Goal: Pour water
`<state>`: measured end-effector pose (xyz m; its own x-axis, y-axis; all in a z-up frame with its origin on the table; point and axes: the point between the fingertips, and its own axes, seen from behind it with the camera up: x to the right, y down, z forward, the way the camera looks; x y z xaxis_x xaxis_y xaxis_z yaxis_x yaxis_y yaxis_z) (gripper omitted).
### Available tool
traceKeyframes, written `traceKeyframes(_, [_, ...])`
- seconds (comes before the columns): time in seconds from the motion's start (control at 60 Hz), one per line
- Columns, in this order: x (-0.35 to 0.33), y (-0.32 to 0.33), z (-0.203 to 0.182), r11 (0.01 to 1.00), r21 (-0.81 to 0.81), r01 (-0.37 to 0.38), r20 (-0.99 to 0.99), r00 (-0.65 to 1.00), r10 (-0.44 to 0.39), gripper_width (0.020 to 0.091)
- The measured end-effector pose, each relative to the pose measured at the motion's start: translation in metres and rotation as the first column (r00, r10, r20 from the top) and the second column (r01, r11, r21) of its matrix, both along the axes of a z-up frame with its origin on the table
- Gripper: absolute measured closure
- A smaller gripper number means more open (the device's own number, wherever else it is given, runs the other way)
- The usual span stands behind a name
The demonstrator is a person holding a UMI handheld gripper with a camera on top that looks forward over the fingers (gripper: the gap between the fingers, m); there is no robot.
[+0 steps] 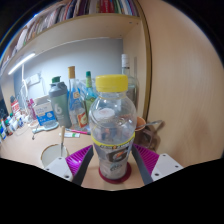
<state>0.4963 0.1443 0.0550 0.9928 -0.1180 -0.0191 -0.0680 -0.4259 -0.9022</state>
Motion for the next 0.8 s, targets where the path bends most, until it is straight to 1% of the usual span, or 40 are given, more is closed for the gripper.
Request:
traceKeyframes(0.067, [-0.003, -0.015, 0.005, 1.0, -0.023, 0.004, 0.009, 1.0, -0.003, 0.025])
traceKeyframes(0.2, [-0.013, -0.052, 0.028, 1.0, -0.02, 0.021, 0.045, 0.999, -0.02, 0.0252])
traceKeyframes(0.35, [-0.036, -0.116, 0.059, 0.997, -0.037, 0.074, 0.018, 0.997, -0.073, 0.0262])
traceKeyframes(0.433, [-0.063, -0.155, 0.081, 0.998, -0.034, 0.059, 0.029, 0.998, -0.059, 0.0261])
traceKeyframes(0.55, [-0.094, -0.206, 0.116, 0.998, -0.022, 0.055, 0.098, 0.994, -0.053, 0.0254])
traceKeyframes(0.683, [-0.144, -0.251, 0.147, 0.999, -0.012, 0.036, 0.065, 0.997, -0.035, 0.0256])
traceKeyframes(0.8, [-0.179, -0.289, 0.172, 1.0, -0.001, 0.024, 0.089, 0.996, -0.024, 0.0251])
